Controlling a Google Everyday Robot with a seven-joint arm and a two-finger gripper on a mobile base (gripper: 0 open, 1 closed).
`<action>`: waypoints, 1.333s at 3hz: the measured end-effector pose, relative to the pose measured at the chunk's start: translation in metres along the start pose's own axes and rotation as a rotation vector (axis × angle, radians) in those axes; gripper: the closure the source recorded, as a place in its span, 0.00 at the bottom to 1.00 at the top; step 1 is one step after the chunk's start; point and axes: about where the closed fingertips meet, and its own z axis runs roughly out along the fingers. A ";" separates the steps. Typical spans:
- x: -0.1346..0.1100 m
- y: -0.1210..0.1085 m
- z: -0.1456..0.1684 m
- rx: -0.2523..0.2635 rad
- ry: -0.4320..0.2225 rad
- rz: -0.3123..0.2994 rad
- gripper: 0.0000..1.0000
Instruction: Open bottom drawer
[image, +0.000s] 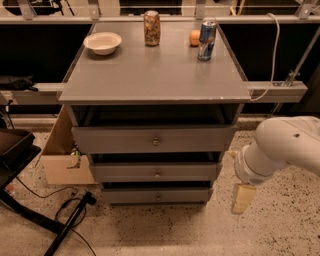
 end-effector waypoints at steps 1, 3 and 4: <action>0.026 0.004 0.068 -0.126 -0.032 0.138 0.00; 0.031 0.009 0.127 -0.167 -0.017 0.132 0.00; 0.043 0.012 0.200 -0.174 -0.022 0.123 0.00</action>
Offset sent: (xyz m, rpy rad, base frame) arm 0.0077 -0.0110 -0.0552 0.0552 0.1111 -0.0845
